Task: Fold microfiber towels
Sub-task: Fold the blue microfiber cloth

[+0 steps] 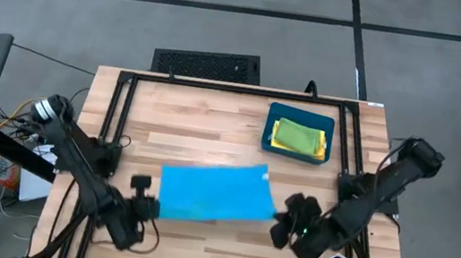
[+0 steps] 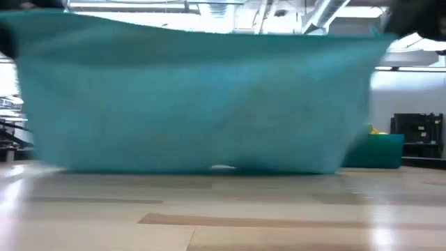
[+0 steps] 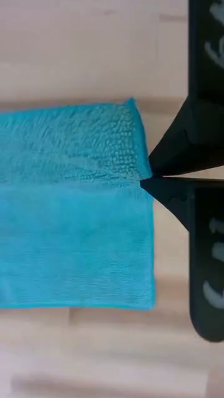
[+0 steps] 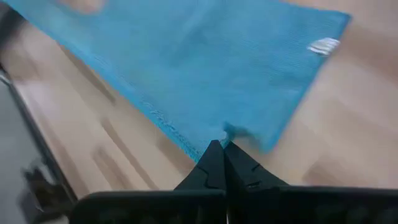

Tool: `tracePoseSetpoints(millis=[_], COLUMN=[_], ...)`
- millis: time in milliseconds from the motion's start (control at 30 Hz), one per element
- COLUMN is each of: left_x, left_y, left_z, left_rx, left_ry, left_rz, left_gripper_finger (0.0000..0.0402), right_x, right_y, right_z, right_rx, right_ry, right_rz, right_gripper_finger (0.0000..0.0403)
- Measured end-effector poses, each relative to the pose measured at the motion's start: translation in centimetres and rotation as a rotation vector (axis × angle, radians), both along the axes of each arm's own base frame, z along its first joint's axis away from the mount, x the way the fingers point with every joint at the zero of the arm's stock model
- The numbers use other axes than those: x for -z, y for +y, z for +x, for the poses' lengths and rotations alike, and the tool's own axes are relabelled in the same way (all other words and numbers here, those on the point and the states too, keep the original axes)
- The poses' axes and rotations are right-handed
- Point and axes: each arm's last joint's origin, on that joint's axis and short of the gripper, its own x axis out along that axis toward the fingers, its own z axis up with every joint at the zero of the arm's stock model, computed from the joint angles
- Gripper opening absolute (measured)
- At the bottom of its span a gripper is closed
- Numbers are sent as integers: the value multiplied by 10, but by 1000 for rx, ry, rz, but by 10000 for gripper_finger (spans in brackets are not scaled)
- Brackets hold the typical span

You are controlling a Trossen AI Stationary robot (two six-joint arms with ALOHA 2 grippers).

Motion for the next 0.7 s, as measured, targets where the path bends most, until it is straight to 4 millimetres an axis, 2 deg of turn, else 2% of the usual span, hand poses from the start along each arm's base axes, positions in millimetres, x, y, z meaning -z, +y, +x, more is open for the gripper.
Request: tracePoseSetpoints(millis=[133, 267, 400, 700], left_x=[27, 48, 52, 41], left_y=[-25, -33, -26, -11], left_z=[9, 13, 12, 10], left_rx=[15, 1, -66, -141], left_ry=[41, 108, 144, 123], left_rz=[-30, -28, 15, 86], left_gripper_finger=[0, 0, 0, 0], right_x=[21, 25, 25, 29], right_y=[11, 3, -18, -74], right_z=[4, 13, 28, 58], right_rx=[-3, 19, 1, -22], right_ry=[104, 144, 195, 323], right_rz=[41, 47, 28, 36], right_gripper_finger=[6, 6, 6, 6])
